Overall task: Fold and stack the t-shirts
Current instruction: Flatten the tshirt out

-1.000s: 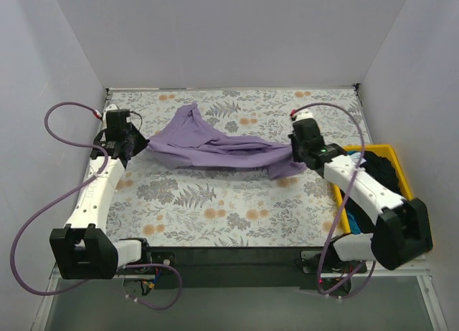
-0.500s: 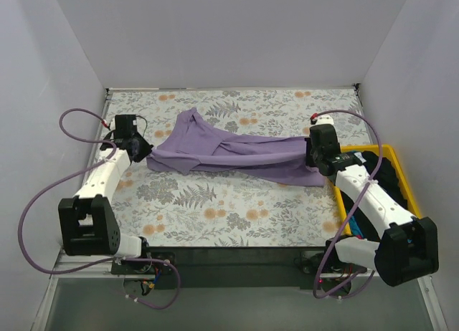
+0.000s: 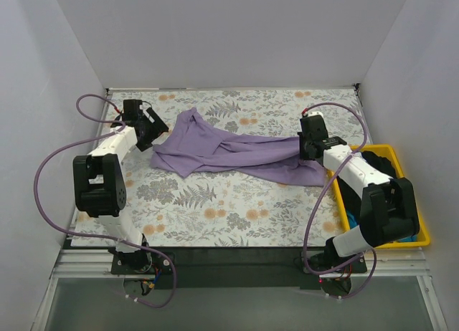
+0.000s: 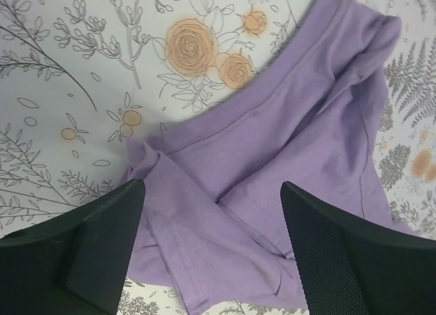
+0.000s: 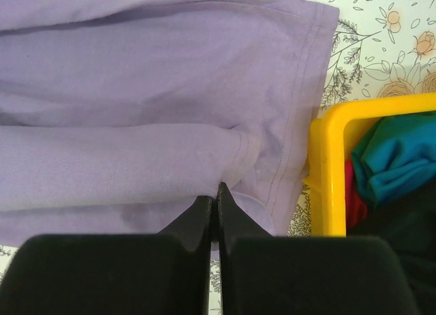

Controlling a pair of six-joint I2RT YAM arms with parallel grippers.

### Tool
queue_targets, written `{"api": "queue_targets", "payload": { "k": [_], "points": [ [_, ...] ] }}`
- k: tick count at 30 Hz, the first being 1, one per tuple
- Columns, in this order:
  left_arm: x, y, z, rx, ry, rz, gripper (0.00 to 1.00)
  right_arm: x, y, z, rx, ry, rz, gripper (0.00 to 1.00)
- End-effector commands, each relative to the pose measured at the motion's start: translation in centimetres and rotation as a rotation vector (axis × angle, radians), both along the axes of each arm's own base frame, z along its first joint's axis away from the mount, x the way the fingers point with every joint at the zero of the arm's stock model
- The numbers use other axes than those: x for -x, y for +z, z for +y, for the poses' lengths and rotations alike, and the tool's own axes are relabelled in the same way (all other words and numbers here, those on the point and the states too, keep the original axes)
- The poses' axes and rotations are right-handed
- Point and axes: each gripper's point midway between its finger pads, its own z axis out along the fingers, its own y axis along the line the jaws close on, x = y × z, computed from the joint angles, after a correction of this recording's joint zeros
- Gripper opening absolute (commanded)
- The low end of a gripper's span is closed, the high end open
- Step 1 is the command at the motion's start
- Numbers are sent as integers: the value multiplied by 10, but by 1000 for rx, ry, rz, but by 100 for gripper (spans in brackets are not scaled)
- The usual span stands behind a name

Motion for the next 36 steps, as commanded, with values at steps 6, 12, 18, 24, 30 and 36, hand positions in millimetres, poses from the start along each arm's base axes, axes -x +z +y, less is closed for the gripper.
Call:
{"api": "queue_targets", "payload": {
  "k": [6,12,18,24,30,36],
  "points": [
    [36,19,0,7,8,-61,78,-7,19,14,-81,54,-66,3],
    [75,11,-21,83,-19,-65,70,12,9,25,-148,101,-56,3],
    [61,-1,0,10,76,-83,60,22,-4,30,-178,121,-26,3],
    [65,-40,13,16,174,9,32,25,-8,25,-167,109,-28,3],
    [82,-65,26,1,224,97,8,30,-15,20,-145,96,-17,3],
    [144,-83,50,-4,339,208,0,33,-16,14,-128,82,-20,3]
  ]
}}
